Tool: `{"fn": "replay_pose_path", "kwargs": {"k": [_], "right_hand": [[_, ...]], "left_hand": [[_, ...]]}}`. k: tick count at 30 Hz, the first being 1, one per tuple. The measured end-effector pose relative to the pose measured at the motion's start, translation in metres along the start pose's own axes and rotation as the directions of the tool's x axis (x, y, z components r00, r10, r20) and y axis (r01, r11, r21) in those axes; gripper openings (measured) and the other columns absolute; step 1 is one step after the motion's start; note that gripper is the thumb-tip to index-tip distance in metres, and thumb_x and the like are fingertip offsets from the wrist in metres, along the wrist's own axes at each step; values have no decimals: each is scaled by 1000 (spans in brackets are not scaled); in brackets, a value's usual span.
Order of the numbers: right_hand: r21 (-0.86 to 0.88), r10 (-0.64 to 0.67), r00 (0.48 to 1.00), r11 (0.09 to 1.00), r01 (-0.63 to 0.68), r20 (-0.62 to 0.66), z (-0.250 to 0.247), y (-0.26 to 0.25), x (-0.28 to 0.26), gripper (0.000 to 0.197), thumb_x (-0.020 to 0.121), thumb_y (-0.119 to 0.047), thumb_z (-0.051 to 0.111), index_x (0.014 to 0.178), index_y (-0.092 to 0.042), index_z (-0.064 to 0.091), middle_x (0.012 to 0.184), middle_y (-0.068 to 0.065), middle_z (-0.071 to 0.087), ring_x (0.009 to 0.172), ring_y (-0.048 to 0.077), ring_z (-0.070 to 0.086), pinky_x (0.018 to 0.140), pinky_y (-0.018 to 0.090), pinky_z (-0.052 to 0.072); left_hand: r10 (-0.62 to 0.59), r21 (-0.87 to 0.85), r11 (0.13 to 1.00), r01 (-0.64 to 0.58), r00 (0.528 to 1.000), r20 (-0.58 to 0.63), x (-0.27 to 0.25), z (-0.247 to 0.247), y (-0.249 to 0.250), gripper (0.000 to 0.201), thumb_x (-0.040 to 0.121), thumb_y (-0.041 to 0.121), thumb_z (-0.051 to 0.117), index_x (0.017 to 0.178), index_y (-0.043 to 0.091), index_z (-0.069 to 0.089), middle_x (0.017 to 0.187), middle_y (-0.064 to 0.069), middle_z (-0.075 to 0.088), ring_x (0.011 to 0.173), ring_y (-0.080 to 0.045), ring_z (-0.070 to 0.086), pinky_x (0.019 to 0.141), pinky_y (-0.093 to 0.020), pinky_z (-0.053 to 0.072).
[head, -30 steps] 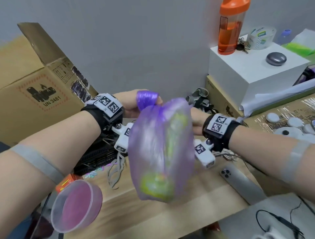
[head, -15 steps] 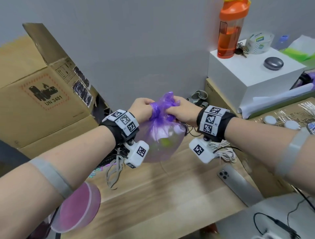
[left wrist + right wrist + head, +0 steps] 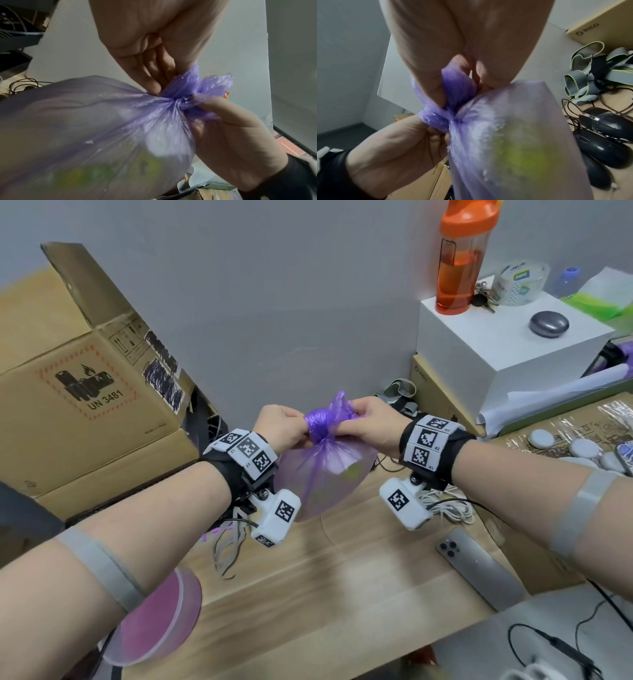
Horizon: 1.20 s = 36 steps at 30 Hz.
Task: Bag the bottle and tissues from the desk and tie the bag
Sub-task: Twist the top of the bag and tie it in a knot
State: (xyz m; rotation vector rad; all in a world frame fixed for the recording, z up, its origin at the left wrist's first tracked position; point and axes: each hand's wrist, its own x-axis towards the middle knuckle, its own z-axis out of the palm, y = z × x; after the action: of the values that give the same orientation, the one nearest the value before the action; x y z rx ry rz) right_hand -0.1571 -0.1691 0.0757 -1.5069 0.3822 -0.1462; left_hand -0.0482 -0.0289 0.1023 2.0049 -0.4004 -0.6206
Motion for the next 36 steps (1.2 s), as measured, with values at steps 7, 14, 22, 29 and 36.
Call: {"fn": "replay_pose_path", "kwargs": {"k": [7,14,22,29,36], "right_hand": [[113,63,987,990,-80,146,-1,11,2,26,84,11,50,71,-5,66,74,12,59,66,16,57,71,24,50],[140,57,990,987,-75,128,13,10,2,19,82,8,51,76,-7,61,63,7,46,49,12,40,50,21,34],[42,-31,985,998,39,-170,9,12,9,26,62,-3,84,84,-6,69,74,8,64,69,17,59,71,31,55],[156,6,998,988,4,-61,9,13,14,36,59,10,70,89,-8,61,77,14,67,60,17,63,61,25,57],[275,7,998,961,-24,65,13,17,4,38,86,9,63,123,14,55,110,26,65,97,29,64,88,31,56]], "left_hand": [[-4,50,999,1,998,60,-5,0,-1,11,78,1,67,67,-2,68,61,-8,43,53,-19,39,51,-23,38],[36,84,996,-38,999,22,0,2,-6,17,66,12,66,59,-4,64,65,-12,49,62,-23,41,61,-34,38],[65,-2,998,-67,968,242,-1,-5,-6,8,79,6,72,74,5,78,56,-6,43,58,-17,37,58,-24,40],[-5,-93,995,20,988,152,10,-3,-19,20,84,1,67,70,14,74,44,5,42,46,-9,39,54,-22,46],[7,-146,989,28,972,235,8,-1,-23,21,88,9,69,67,11,69,47,1,42,46,-10,39,52,-19,45]]}}
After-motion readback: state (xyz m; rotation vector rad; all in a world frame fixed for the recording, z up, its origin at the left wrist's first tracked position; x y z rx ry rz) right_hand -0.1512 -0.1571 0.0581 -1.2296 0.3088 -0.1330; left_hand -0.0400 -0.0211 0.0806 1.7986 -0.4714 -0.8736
